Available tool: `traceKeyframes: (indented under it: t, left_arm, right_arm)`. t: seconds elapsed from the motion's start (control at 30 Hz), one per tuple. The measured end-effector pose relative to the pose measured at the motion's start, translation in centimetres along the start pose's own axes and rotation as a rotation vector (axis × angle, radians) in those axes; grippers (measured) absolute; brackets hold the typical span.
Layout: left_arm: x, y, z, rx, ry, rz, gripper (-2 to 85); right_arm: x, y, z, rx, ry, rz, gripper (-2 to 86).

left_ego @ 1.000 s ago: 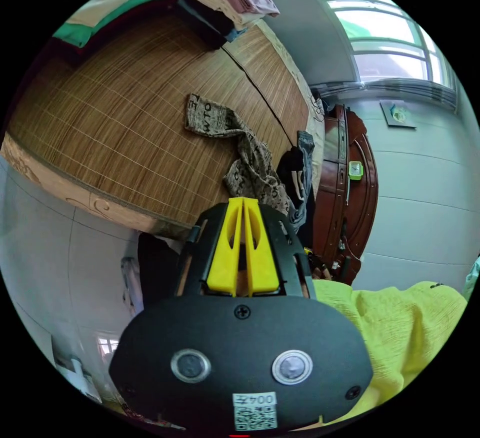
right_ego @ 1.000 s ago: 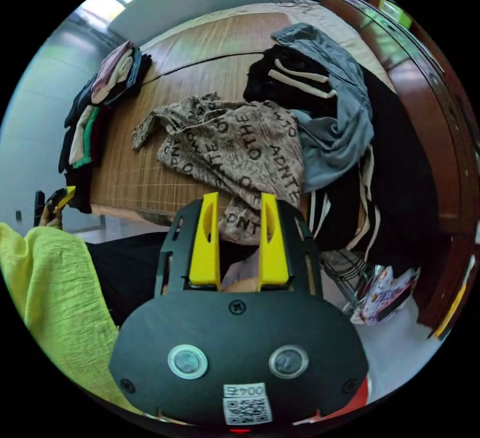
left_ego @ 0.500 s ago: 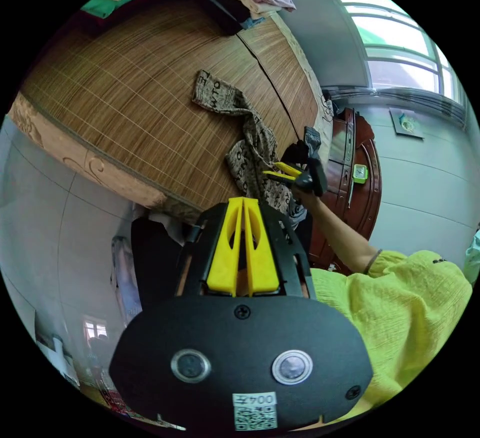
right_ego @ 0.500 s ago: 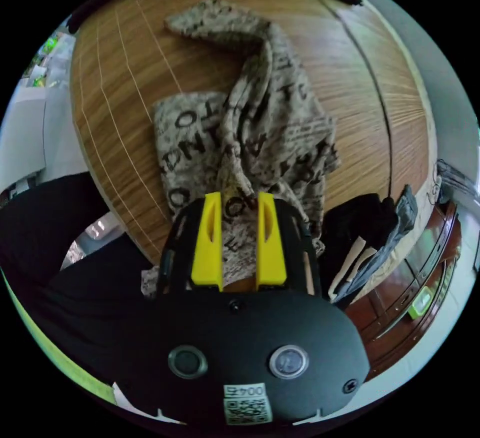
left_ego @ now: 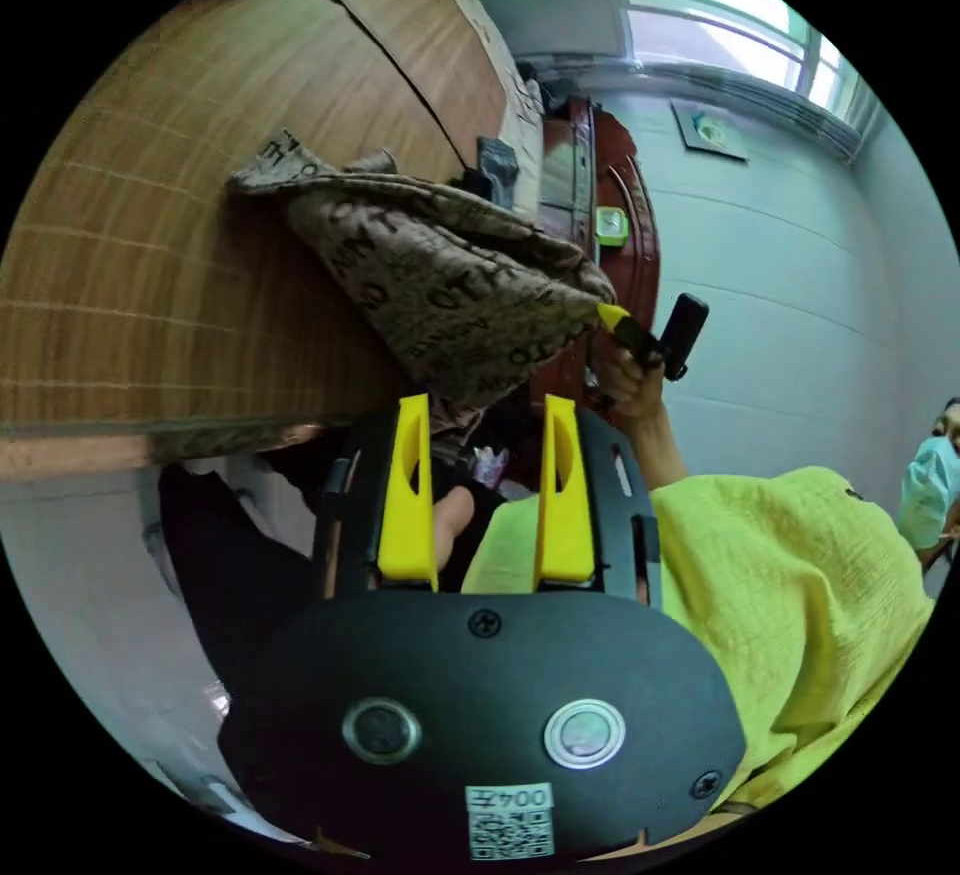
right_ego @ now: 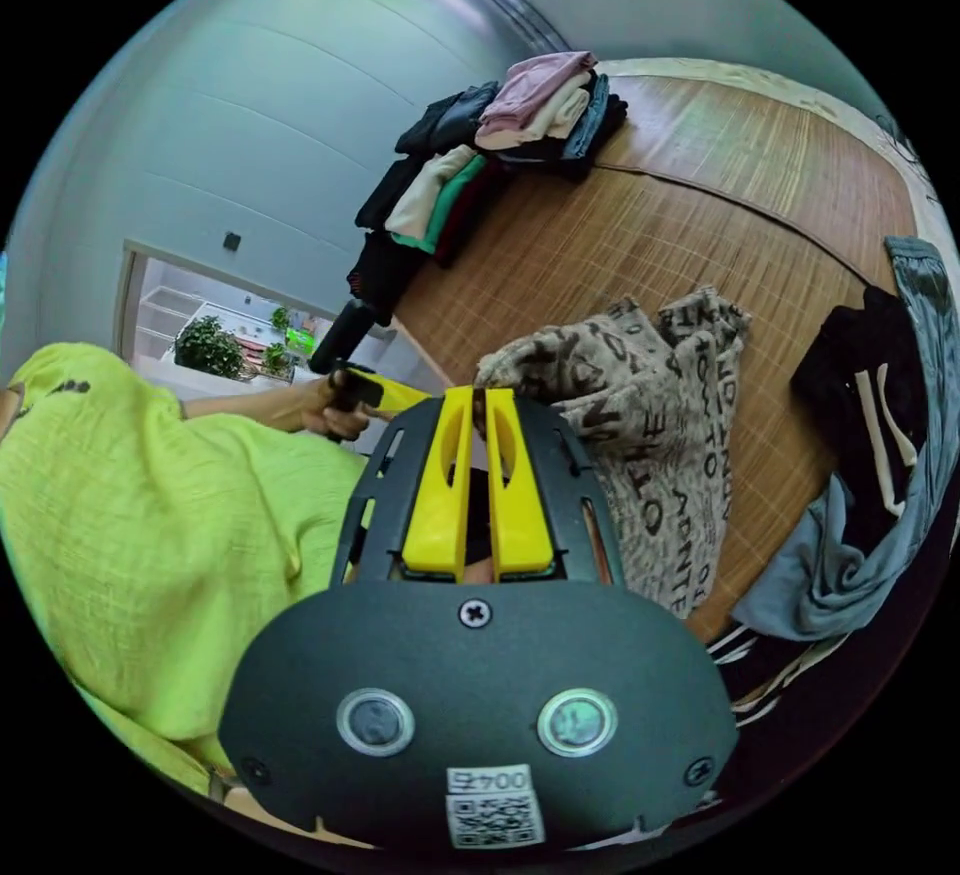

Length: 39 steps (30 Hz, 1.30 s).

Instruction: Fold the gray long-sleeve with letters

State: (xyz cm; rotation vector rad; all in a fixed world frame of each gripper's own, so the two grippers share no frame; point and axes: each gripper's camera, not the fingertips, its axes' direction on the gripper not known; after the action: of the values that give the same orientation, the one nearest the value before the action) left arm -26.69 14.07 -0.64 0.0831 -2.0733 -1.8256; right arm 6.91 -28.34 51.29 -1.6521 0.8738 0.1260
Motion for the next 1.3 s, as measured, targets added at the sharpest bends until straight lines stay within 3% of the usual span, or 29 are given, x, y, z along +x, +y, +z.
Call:
traceKeyframes:
  t: [0.13,0.27,0.37,0.43,0.53,0.7,0.77,0.87,0.93,1.03,1.3]
  left_arm:
    - [-1.3,-2.9,2.5,-0.122,0.145,-0.051,21.3]
    - [-1.4,-3.7,3.6,-0.180,0.057,-0.078,22.7]
    - [-2.1,-3.8,5.3,-0.270,0.006,-0.124,16.0]
    - [-2.3,-3.1,4.1,-0.176,-0.078,-0.146,7.7]
    - [-0.3,-1.7,0.1,0.001,-0.240,-0.032,6.4]
    - [2.4,2.4,-5.1,0.015,-0.662,0.332,6.8]
    - [0.0,4.3,-6.8,0.009,-0.759,0.280,7.6]
    - [-7.7,6.4,-10.2,-0.003,-0.676,-0.039,9.8]
    - [-11.1,8.6,-13.0,0.146,-0.525,-0.216,10.4]
    - [-10.5,9.8,-14.2,0.268,-0.526,-0.234,10.1]
    - [-7.6,13.1,-9.1,0.314,-0.453,-0.200,9.4]
  right_arm:
    - [-4.9,2.8,5.1,-0.012,0.032,0.024,3.5]
    - [-8.5,3.9,8.6,0.005,0.024,0.013,3.6]
    - [-10.9,3.6,10.5,-0.017,0.034,-0.036,3.6]
    - [-11.8,3.3,11.9,-0.060,0.049,-0.056,3.8]
    - [-11.8,2.8,13.0,-0.045,0.059,-0.026,4.0]
    - [-9.0,1.1,12.8,0.048,0.026,0.117,4.6]
    - [-7.1,-0.7,13.3,0.033,0.102,0.172,5.8]
    - [-4.9,-3.9,14.7,-0.026,0.198,0.203,7.4]
    - [-3.8,-6.2,15.8,-0.066,0.260,0.200,8.7]
    - [-2.5,-10.6,17.9,-0.121,0.352,0.149,10.5]
    - [-0.5,-23.2,26.3,-0.303,0.577,-0.090,11.2]
